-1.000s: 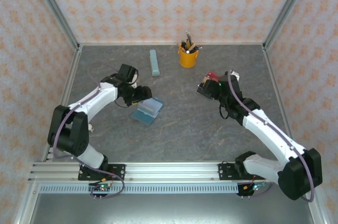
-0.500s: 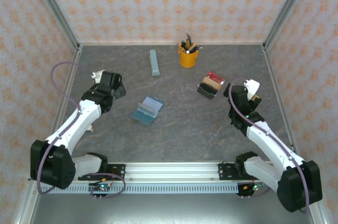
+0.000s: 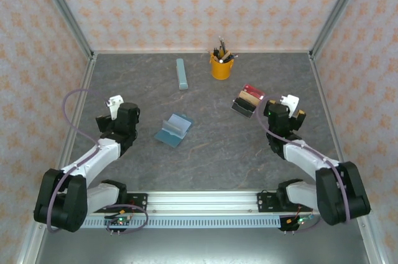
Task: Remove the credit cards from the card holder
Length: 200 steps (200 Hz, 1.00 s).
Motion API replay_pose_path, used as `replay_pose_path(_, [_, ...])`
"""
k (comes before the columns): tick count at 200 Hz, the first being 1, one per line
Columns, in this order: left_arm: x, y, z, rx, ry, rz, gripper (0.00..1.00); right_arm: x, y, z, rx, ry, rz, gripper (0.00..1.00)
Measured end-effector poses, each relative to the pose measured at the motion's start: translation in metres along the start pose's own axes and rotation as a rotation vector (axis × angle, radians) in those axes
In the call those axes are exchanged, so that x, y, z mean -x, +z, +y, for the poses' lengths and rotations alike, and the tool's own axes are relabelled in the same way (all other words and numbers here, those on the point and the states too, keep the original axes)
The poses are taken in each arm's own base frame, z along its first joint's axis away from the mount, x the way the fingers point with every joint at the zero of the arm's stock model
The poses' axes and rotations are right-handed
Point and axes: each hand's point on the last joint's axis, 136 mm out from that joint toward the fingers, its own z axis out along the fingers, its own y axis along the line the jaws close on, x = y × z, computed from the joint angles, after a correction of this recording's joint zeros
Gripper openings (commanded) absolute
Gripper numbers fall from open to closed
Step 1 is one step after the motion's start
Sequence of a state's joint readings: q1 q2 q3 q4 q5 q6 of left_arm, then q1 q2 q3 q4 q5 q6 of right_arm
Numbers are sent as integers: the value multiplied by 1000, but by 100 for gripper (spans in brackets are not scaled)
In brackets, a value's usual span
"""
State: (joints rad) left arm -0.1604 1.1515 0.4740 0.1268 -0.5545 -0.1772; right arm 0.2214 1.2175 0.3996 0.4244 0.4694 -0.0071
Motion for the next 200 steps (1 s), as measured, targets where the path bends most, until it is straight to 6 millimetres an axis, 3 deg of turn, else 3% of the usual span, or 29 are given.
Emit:
replay_pose_path(26, [0,7,-11,-83,-9,-56,100,-11,11,3,41,-15,7,100])
replay_pose_path(51, [-6,15,-17,-150,-24,-75,100,-9,18,3,85,14,-16,100])
replay_pose_path(88, [0,23,-34,-246,-36,-117,100,-5,26,8,154,52,-48,100])
replay_pose_path(141, [-18,37,-53,-296,-13,-87,100,-31,39,27,233,19,2,100])
replay_pose_path(200, [-15,47,-61,-294,-8,-79,100,-18,48,26,201,42,-6,100])
